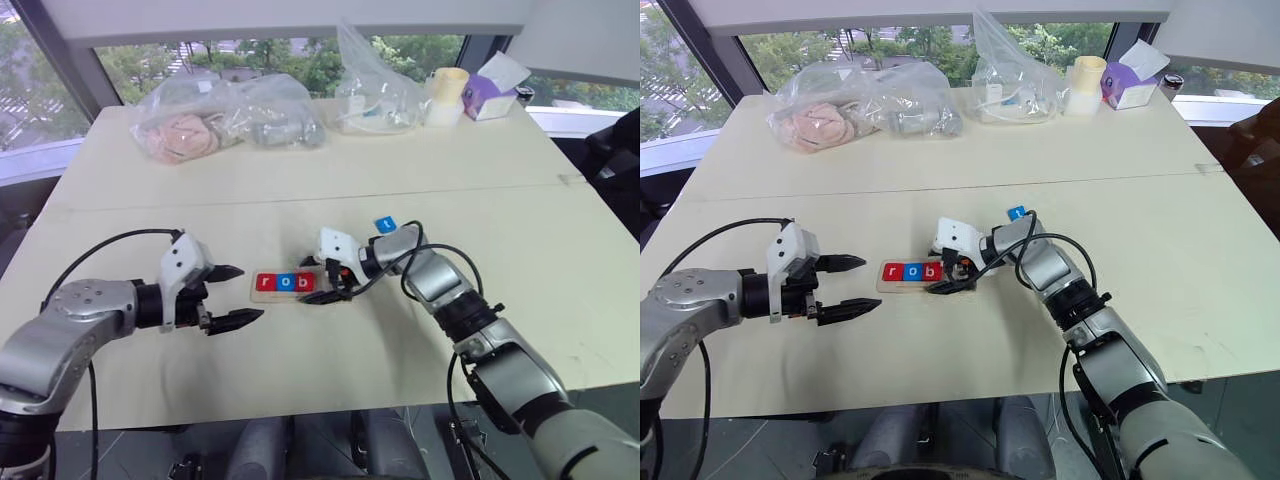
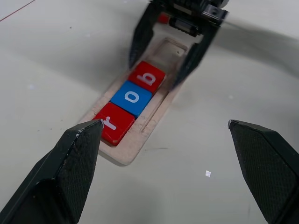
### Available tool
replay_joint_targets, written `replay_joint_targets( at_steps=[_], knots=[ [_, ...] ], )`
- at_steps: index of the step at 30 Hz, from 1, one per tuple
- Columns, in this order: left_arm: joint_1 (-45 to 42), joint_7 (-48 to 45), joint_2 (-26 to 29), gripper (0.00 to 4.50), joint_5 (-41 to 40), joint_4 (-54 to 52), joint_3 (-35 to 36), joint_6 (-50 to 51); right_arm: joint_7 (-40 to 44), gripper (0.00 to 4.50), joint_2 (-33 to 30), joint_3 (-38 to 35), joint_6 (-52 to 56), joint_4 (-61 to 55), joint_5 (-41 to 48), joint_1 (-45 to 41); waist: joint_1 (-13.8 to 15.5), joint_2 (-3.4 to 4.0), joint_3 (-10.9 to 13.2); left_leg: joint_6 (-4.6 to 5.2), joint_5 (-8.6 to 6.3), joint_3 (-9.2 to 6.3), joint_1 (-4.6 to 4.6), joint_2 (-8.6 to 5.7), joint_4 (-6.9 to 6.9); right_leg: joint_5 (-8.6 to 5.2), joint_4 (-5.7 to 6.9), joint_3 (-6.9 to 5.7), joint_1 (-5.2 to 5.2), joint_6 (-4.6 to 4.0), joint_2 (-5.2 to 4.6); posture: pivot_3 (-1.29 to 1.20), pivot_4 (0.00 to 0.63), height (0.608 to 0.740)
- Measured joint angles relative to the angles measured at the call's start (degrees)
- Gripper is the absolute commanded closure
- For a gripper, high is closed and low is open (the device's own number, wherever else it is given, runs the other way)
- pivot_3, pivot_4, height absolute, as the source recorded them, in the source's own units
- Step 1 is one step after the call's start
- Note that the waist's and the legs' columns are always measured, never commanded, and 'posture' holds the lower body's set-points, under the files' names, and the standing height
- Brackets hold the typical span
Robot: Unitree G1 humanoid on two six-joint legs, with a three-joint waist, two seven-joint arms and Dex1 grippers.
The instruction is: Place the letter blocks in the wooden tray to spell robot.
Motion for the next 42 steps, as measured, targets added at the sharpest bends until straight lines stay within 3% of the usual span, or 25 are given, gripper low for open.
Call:
replay_joint_targets(
  at_steps=[6, 9, 14, 17, 21, 24, 30, 36, 39, 42],
  knots=[
    [-0.03, 0.54, -0.28, 0.00, 0.04, 0.53, -0.45, -0.04, -3.58, 0.07, -0.41, -3.58, -1.80, 0.79, -0.18, -1.74, 0.08, 0.00, 0.00, -0.01, 0.01, 0.00, 0.00, 0.00, 0.00, 0.00, 0.00, 0.01, 0.00, -0.01, 0.00, 0.00, 0.150, 0.740],
    [-0.08, 0.96, -0.97, 0.00, 0.03, 0.51, -0.46, -0.38, -9.25, 0.07, -0.66, -9.51, 1.01, -1.41, 1.10, -1.50, 0.23, 0.00, 0.00, -0.02, 0.01, 0.00, -0.01, 0.01, 0.00, 0.00, 0.00, 0.01, 0.00, -0.01, -0.02, 0.00, 0.150, 0.740],
    [-0.88, 2.63, -3.45, 0.00, -0.95, 0.45, 0.19, -0.60, -22.81, 0.07, -3.12, -23.16, 16.82, -16.76, 3.91, 5.54, 0.68, -0.11, -0.07, -0.02, 0.01, -0.02, -0.02, 0.00, -0.05, -0.01, -0.03, 0.02, 0.01, -0.01, -0.04, 0.00, 0.150, 0.740],
    [-2.49, 3.29, -4.45, 0.00, -1.27, 0.46, 0.07, -0.63, -32.77, 0.07, 0.67, -28.59, 32.69, -27.36, 4.64, 13.38, 0.37, -0.08, -0.07, -0.02, 0.02, 0.00, -0.01, 0.01, -0.06, -0.02, 0.11, 0.07, -0.07, -0.04, -0.05, 0.00, 0.150, 0.740],
    [-4.19, 2.38, -5.13, 0.00, -1.16, 1.06, -1.89, -1.35, -40.26, 0.07, 6.06, -29.14, 45.95, -43.60, 5.74, 23.23, -0.09, -0.05, -0.07, -0.01, 0.02, 0.05, 0.06, 0.05, -0.09, -0.05, 0.33, 0.12, -0.15, -0.05, -0.04, 0.00, 0.150, 0.740],
    [-5.74, 1.05, -5.15, 0.00, -0.76, 2.22, -3.48, -2.00, -44.17, 0.07, 7.87, -27.21, 48.43, -48.66, 5.91, 24.41, 0.00, -0.05, -0.07, -0.01, 0.01, 0.05, 0.13, 0.04, -0.09, -0.09, 0.32, 0.10, -0.08, -0.06, -0.03, 0.00, 0.150, 0.740],
    [-6.95, -2.34, -2.25, 0.00, 2.80, 4.05, -6.35, -4.48, -51.47, 0.07, 11.61, -27.24, 53.02, -48.43, 5.50, 24.60, 0.20, -0.05, -0.07, -0.01, 0.01, 0.05, 0.09, 0.02, -0.09, -0.11, 0.28, 0.10, -0.10, -0.08, -0.06, 0.00, 0.150, 0.740],
    [-9.62, -1.38, -5.29, 0.00, 1.26, 4.05, -6.08, -3.71, -55.37, 0.07, 12.18, -24.59, 48.89, -41.84, 4.15, 24.44, 0.14, -0.05, -0.07, -0.01, 0.01, 0.05, 0.09, 0.02, -0.09, -0.11, 0.27, 0.09, -0.09, -0.07, -0.06, 0.00, 0.150, 0.740],
    [-9.57, -0.43, -5.74, 0.00, 0.76, 3.34, -5.95, -2.80, -56.01, 1.37, 12.23, -23.96, 46.14, -39.78, 4.01, 24.20, -0.17, -0.06, -0.08, -0.01, 0.02, 0.05, 0.11, 0.04, -0.10, -0.11, 0.28, 0.09, -0.08, -0.06, -0.03, 0.00, 0.150, 0.740],
    [-9.36, 0.39, -5.74, 0.00, 0.56, 3.12, -5.80, -2.46, -56.25, 3.03, 12.02, -23.82, 44.88, -38.74, 3.96, 24.09, -0.17, -0.06, -0.08, 0.00, 0.02, 0.04, 0.12, 0.04, -0.10, -0.11, 0.29, 0.09, -0.08, -0.06, -0.01, 0.00, 0.150, 0.740]
  ],
)
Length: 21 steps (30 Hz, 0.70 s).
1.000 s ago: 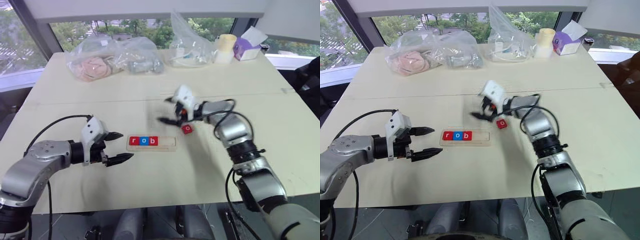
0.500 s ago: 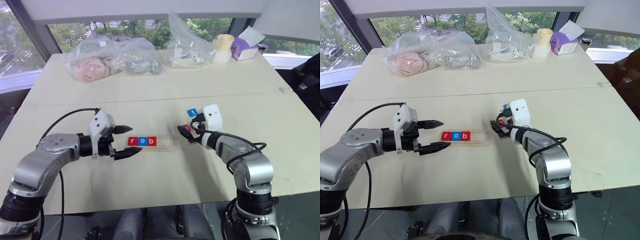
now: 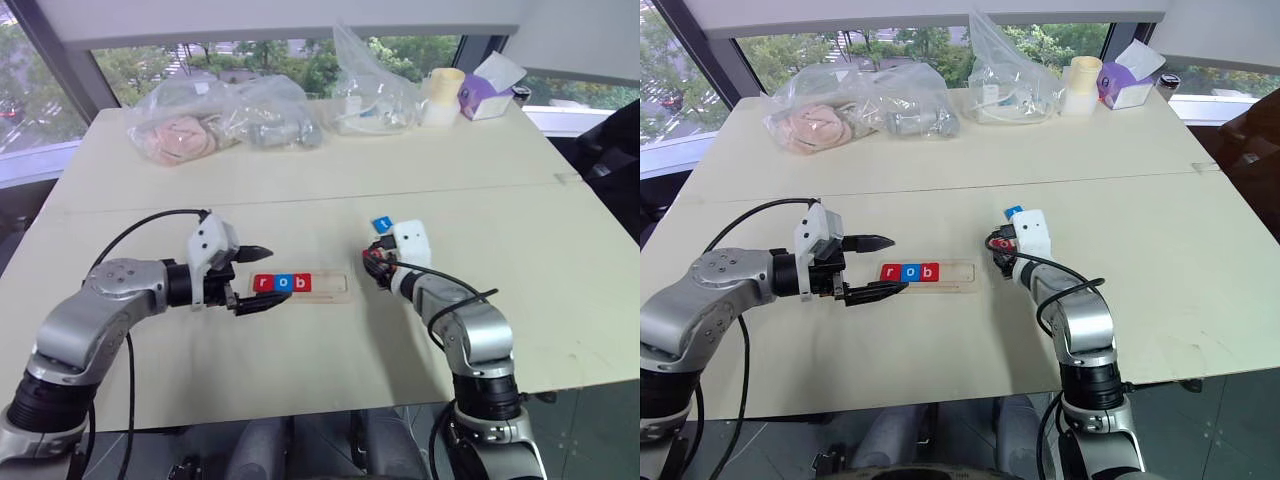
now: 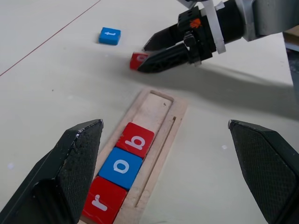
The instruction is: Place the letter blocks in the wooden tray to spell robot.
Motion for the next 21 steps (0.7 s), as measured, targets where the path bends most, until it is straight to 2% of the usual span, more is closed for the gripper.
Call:
replay_joint_targets(
  at_steps=[1, 7, 11, 13, 14, 16, 18, 21],
  knots=[
    [0.01, 0.19, 0.00, 0.00, -0.04, -0.10, 0.01, 0.05, -0.04, 3.37, -0.06, 0.20, -0.27, 0.19, -0.05, -0.03, 0.01, 0.00, 0.00, 0.00, 0.00, 0.00, 0.00, 0.00, 0.00, 0.00, 0.00, 0.00, 0.00, 0.00, 0.00, 0.00, 0.150, 0.740],
    [0.04, 0.26, -0.01, 0.00, -0.20, -0.19, 0.02, 0.05, -0.60, 3.36, -2.91, 1.39, -0.35, -1.16, -0.71, 0.16, 0.21, 0.01, 0.01, 0.00, 0.00, 0.00, -0.02, 0.00, 0.01, -0.01, -0.01, 0.00, 0.00, 0.00, -0.01, 0.00, 0.150, 0.740],
    [0.04, -0.31, -0.12, 0.00, -0.12, 0.27, -0.16, -0.22, -2.52, 3.36, -5.08, -2.25, 4.94, -9.86, -1.50, 2.16, 0.56, 0.00, 0.00, 0.00, 0.00, -0.04, -0.08, -0.02, 0.03, -0.03, -0.03, 0.00, 0.00, 0.02, -0.03, 0.00, 0.150, 0.740],
    [-0.08, -1.10, -0.13, 0.00, 0.66, 1.07, -1.23, -1.06, -3.54, 3.36, -1.17, -6.49, 12.12, -16.57, -1.15, 4.53, 0.52, 0.00, 0.00, 0.00, 0.00, -0.06, -0.06, 0.00, 0.00, -0.04, -0.02, -0.01, -0.01, 0.02, -0.01, 0.00, 0.150, 0.740],
    [-0.12, -1.52, -0.26, 0.00, 1.01, 1.90, -2.03, -1.60, -4.26, 3.36, 2.90, -9.38, 17.27, -20.84, -1.12, 5.94, 0.52, 0.00, 0.00, 0.00, 0.00, -0.10, -0.06, 0.03, -0.02, -0.04, 0.00, -0.02, -0.03, 0.02, 0.02, 0.00, 0.150, 0.740],
    [-0.42, -2.22, -1.26, 0.00, 1.67, 3.32, -2.78, -2.48, -5.11, 3.36, 7.56, -11.28, 25.59, -27.67, -1.08, 8.77, 0.34, 0.02, 0.01, 0.00, -0.01, -0.18, -0.06, 0.06, -0.04, -0.04, 0.03, -0.02, -0.08, 0.01, 0.04, 0.00, 0.150, 0.740],
    [-1.05, -2.73, -1.85, 0.00, 2.09, 4.43, -3.67, -3.11, -5.58, 3.36, 9.00, -11.38, 30.51, -31.97, -0.99, 10.27, 0.32, 0.03, 0.01, -0.01, -0.01, -0.26, -0.06, 0.05, -0.03, -0.05, 0.00, -0.02, -0.07, -0.01, 0.01, 0.00, 0.150, 0.740],
    [-1.47, -3.71, -2.23, 0.00, 2.77, 5.91, -4.40, -4.09, -6.25, 3.36, 9.13, -11.49, 31.59, -34.11, -1.00, 10.28, 0.32, 0.04, 0.01, -0.01, -0.01, -0.28, -0.07, 0.05, -0.07, -0.09, -0.15, -0.05, -0.04, -0.01, -0.01, 0.00, 0.150, 0.740]
  ],
)
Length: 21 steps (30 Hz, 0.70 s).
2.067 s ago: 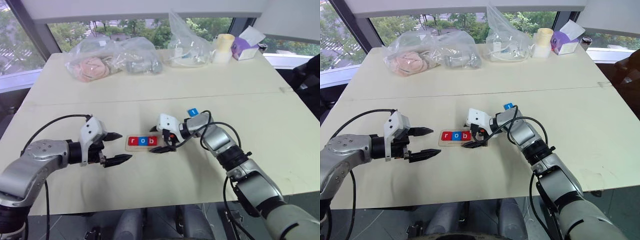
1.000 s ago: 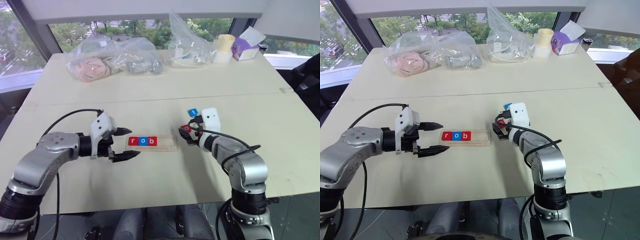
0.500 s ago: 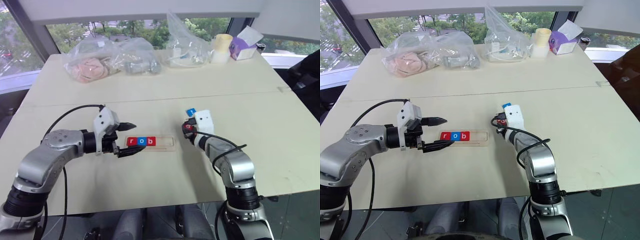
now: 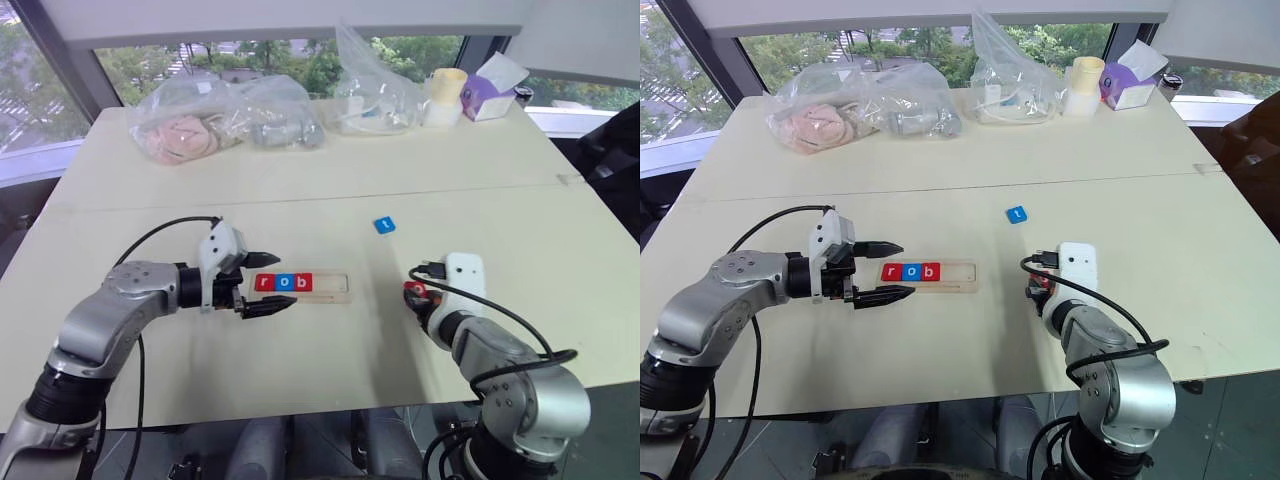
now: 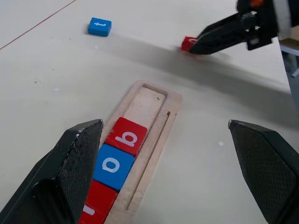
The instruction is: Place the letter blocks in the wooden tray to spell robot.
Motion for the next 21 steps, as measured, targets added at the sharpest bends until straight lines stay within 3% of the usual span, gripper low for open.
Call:
replay_joint_targets(
  at_steps=[1, 6, 8, 12, 14, 21],
  knots=[
    [0.00, -0.26, -0.17, 0.00, 0.23, 0.41, -0.22, -0.27, -0.04, 3.36, 0.04, 0.02, 0.01, -0.02, 0.04, 0.00, 0.00, 0.00, 0.00, 0.00, 0.00, 0.00, -0.01, 0.00, -0.03, 0.01, -0.04, 0.00, 0.00, -0.02, -0.01, 0.00, 0.150, 0.740],
    [-0.58, -1.35, -0.57, 0.00, 1.68, 2.49, -0.73, -1.39, 0.08, 0.85, -0.02, 0.51, 0.02, 0.00, 0.84, 1.20, 0.00, 0.00, 0.00, 0.00, 0.00, 0.00, -0.10, -0.01, -0.06, 0.03, -0.18, -0.02, -0.01, -0.03, -0.02, 0.00, 0.150, 0.740],
    [-0.61, -1.67, -0.54, 0.00, 2.29, 3.17, -0.77, -1.73, -0.06, 0.08, -1.13, 1.95, 0.02, 0.25, 0.79, 1.56, -0.01, 0.00, 0.00, 0.00, 0.00, 0.01, -0.11, -0.03, -0.05, 0.04, -0.19, -0.02, -0.01, -0.02, -0.05, 0.00, 0.150, 0.740],
    [-0.12, -2.43, -0.16, 0.00, 3.15, 3.67, -0.83, -2.53, 1.19, 0.08, -3.62, 2.50, -0.53, 0.68, 1.30, 1.10, 0.00, 0.00, 0.00, 0.00, 0.00, 0.02, -0.12, -0.04, -0.04, 0.04, -0.23, -0.02, -0.01, -0.01, -0.07, 0.00, 0.150, 0.740],
    [-0.07, -2.67, -0.13, 0.00, 2.99, 3.64, -0.82, -2.34, 4.89, 0.08, -7.77, 2.23, -4.26, 1.98, 3.21, 0.56, -0.01, 0.01, 0.01, 0.00, 0.00, 0.02, -0.14, -0.04, -0.03, 0.02, -0.28, -0.04, 0.01, 0.02, -0.07, 0.00, 0.150, 0.740],
    [-1.80, -8.06, 3.51, 0.00, 1.42, 3.20, -0.72, -0.93, 37.81, 0.08, -37.92, -1.72, -38.28, 14.95, 12.40, 4.23, 0.24, -0.05, 0.03, 0.07, -0.04, 0.18, -0.27, -0.08, -0.02, -0.06, -0.59, -0.25, 0.14, 0.19, -0.10, 0.00, 0.150, 0.740]
  ],
)
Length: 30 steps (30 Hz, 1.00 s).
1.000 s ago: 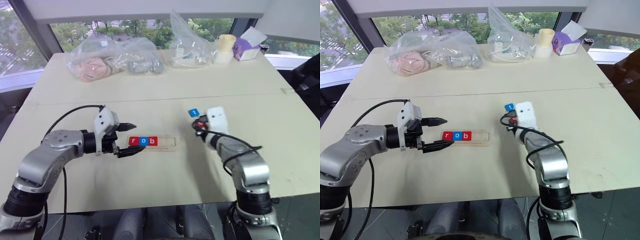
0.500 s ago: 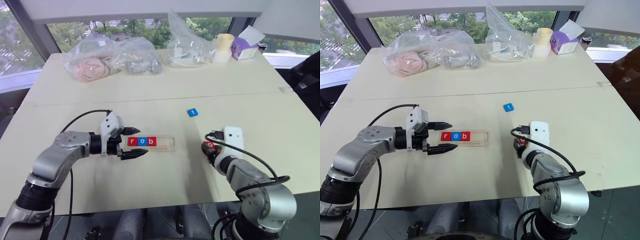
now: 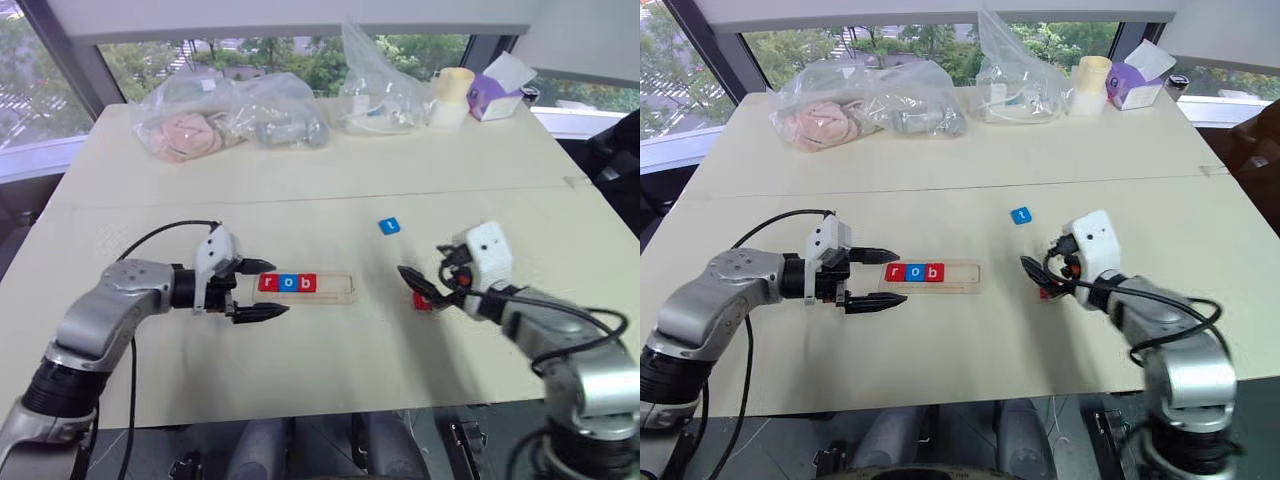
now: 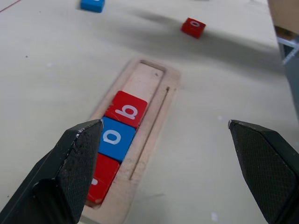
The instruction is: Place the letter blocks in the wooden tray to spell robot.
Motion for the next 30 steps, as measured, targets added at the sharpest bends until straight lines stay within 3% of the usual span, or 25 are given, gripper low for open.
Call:
replay_joint_targets(
  at_steps=[2, 6, 14, 18, 21, 26, 30],
  knots=[
    [-1.35, -2.15, 1.11, 0.00, -0.18, -0.09, -0.14, 0.21, 8.82, 0.08, -6.29, 0.78, -13.03, 7.98, -0.47, 2.14, -0.09, -0.02, 0.02, 0.04, -0.02, 0.06, 0.01, 0.01, 0.03, 0.02, -0.01, 0.01, 0.02, -0.01, 0.01, 0.00, 0.150, 0.740],
    [-3.72, -3.95, 1.38, 0.00, 0.81, -0.05, -1.67, -0.62, 18.55, 0.08, -12.55, 3.29, -32.68, 26.53, -4.15, 1.76, -0.22, -0.04, 0.02, 0.05, -0.01, 0.11, 0.07, 0.03, 0.13, 0.09, 0.03, 0.06, 0.08, -0.02, 0.02, 0.00, 0.150, 0.740],
    [-3.55, -2.91, -0.14, 0.00, 1.49, -0.58, -2.25, -0.26, 24.78, 0.08, -10.97, 9.17, -48.90, 44.66, -5.70, -4.03, -0.09, -0.06, 0.04, 0.05, -0.01, 0.10, 0.11, 0.04, 0.16, 0.19, 0.11, 0.10, 0.10, -0.14, 0.05, 0.00, 0.150, 0.740],
    [-2.82, -1.51, -0.91, 0.00, 1.57, -1.45, -2.59, 0.15, 26.03, 0.08, -10.61, 10.54, -53.02, 47.70, -6.27, -6.04, -0.09, -0.10, 0.04, 0.04, -0.01, 0.08, 0.17, 0.05, 0.22, 0.20, 0.17, 0.11, 0.15, -0.12, 0.06, 0.00, 0.150, 0.740],
    [-2.56, -1.03, -0.90, 0.00, 1.53, -2.24, -2.74, 0.30, 26.93, 0.94, -10.62, 11.25, -54.49, 48.44, -6.21, -6.38, -0.13, -0.10, 0.04, 0.04, -0.01, 0.08, 0.28, 0.06, 0.21, 0.20, 0.19, 0.14, 0.23, -0.12, 0.07, 0.00, 0.150, 0.740],
    [-1.31, -0.85, -0.81, 0.00, 1.56, -1.94, -2.74, 0.07, 29.08, 3.41, -10.61, 12.08, -56.14, 48.35, -5.62, -5.80, -0.13, -0.10, 0.04, 0.04, -0.01, 0.10, 0.33, 0.07, 0.22, 0.20, 0.20, 0.17, 0.28, -0.13, 0.07, 0.00, 0.150, 0.740],
    [-0.77, -0.75, -0.73, 0.00, 2.08, -1.46, -2.75, -0.42, 28.62, 3.41, -10.61, 12.43, -55.61, 46.75, -5.83, -5.52, -0.15, -0.10, 0.04, 0.04, -0.01, 0.10, 0.41, 0.07, 0.22, 0.20, 0.20, 0.19, 0.36, -0.13, 0.06, 0.00, 0.150, 0.740]
  ],
)
